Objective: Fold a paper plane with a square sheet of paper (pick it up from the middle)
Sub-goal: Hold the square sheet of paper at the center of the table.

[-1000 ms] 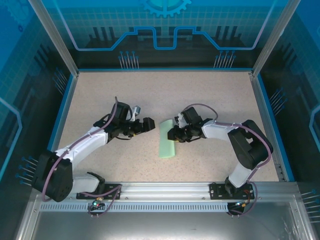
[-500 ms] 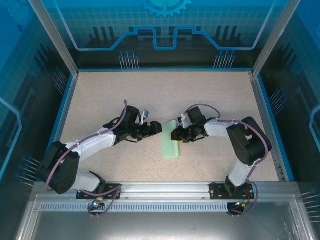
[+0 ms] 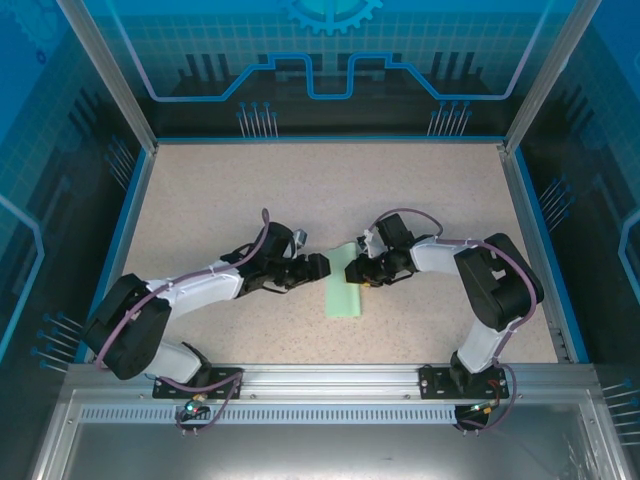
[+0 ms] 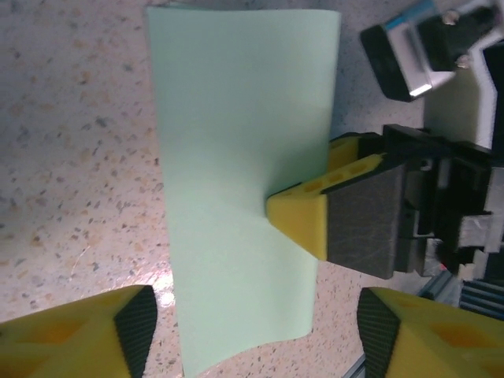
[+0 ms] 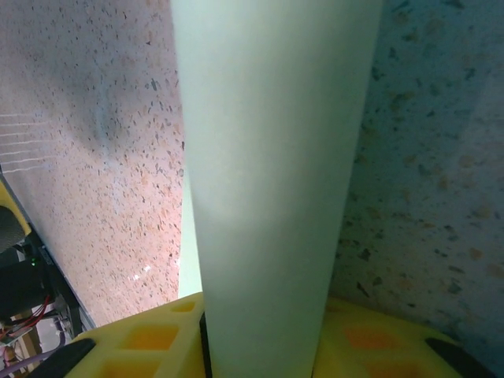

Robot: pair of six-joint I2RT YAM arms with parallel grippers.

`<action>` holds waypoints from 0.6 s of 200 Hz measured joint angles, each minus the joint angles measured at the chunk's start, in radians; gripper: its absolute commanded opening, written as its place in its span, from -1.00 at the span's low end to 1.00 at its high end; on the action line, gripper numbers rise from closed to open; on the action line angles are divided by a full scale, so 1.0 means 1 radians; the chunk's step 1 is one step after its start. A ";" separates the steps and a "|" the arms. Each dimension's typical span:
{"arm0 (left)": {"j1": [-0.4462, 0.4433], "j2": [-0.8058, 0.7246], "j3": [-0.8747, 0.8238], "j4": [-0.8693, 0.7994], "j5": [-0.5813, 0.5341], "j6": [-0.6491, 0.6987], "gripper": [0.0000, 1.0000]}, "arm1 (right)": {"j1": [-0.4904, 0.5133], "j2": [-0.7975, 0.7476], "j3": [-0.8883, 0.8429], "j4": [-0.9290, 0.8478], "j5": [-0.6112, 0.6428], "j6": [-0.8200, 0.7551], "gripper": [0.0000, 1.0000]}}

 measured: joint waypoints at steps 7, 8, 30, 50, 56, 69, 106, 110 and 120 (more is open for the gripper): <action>-0.005 0.007 -0.004 0.006 -0.008 0.000 0.13 | -0.001 0.000 0.000 0.000 0.000 -0.001 -0.32; -0.005 0.008 -0.005 0.007 -0.009 -0.002 0.12 | -0.002 0.000 0.000 0.000 0.000 -0.002 -0.32; -0.034 0.033 -0.006 0.014 -0.034 0.003 -0.01 | -0.005 0.000 0.000 0.000 -0.006 -0.003 -0.32; -0.058 0.053 -0.010 0.026 -0.047 0.005 -0.09 | -0.005 0.000 0.000 0.000 -0.011 -0.004 -0.32; -0.063 0.060 -0.011 0.030 -0.050 0.005 -0.10 | -0.005 0.000 0.000 0.000 -0.011 -0.004 -0.32; -0.075 0.082 -0.011 0.040 -0.057 0.009 -0.14 | -0.005 0.000 0.000 0.000 -0.011 -0.003 -0.32; -0.116 0.154 -0.011 0.066 -0.068 0.026 -0.25 | -0.005 0.000 0.000 0.000 -0.011 -0.003 -0.31; -0.119 0.164 -0.010 0.069 -0.068 0.028 -0.25 | -0.005 0.000 0.000 0.000 -0.011 -0.003 -0.31; -0.129 0.183 -0.010 0.073 -0.068 0.032 -0.27 | -0.005 0.000 0.000 0.000 -0.011 -0.003 -0.30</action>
